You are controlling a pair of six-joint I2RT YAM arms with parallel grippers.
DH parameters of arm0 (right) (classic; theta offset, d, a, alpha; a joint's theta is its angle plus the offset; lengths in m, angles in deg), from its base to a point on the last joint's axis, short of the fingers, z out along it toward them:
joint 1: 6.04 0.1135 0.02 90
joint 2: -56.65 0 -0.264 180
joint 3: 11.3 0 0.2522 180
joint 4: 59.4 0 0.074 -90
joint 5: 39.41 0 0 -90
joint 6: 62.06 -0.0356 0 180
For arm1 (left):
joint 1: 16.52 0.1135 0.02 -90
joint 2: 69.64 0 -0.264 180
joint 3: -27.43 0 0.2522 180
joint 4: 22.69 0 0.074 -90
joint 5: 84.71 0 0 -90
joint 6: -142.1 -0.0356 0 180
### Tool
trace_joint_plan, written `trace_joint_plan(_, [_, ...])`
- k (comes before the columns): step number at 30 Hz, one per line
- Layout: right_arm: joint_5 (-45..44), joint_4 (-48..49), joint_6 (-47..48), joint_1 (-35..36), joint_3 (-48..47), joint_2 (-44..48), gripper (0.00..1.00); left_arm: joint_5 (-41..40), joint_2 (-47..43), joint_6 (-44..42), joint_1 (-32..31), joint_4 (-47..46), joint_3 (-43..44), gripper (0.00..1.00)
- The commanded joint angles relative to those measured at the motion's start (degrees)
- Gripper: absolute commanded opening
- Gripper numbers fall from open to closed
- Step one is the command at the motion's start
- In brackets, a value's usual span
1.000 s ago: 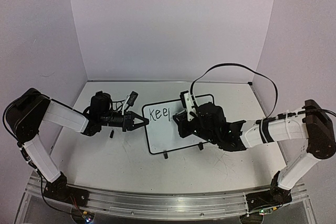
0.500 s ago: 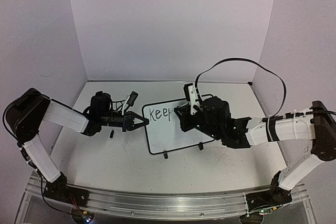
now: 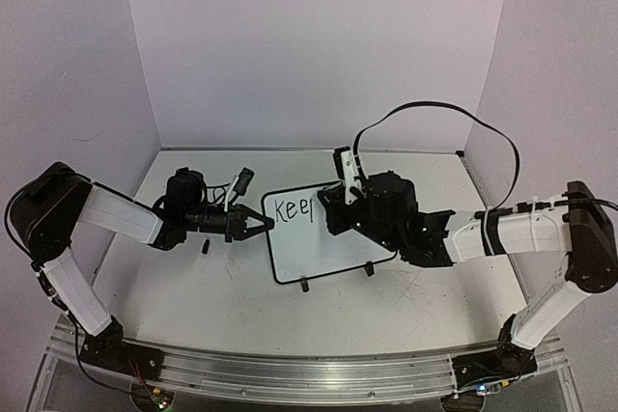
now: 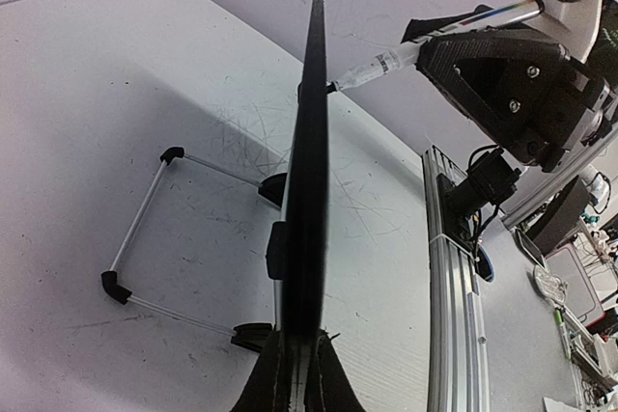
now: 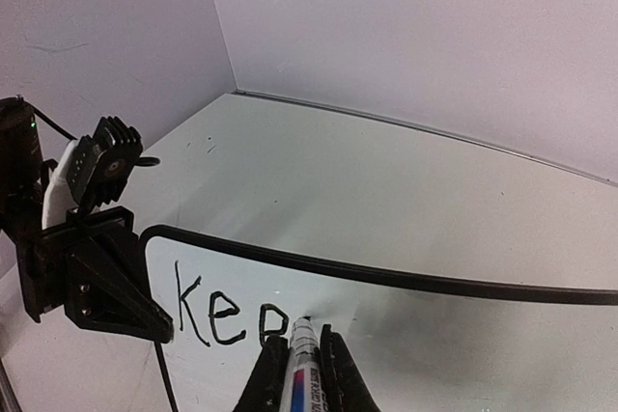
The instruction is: Write a sentence on the whiteboard
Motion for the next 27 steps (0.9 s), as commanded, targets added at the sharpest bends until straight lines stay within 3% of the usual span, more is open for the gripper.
trace_joint_plan(1, [-1.6,1.9,0.7,-0.4,-2.2,-0.4,0.0,1.8,-1.8,-1.0,0.0,0.2,0.4,0.0])
trace_joint_plan(27, [-6.3,0.4,0.5,-0.5,-0.3,1.0,0.0,1.7,-2.0,-1.0,0.0,0.3,0.5,0.0])
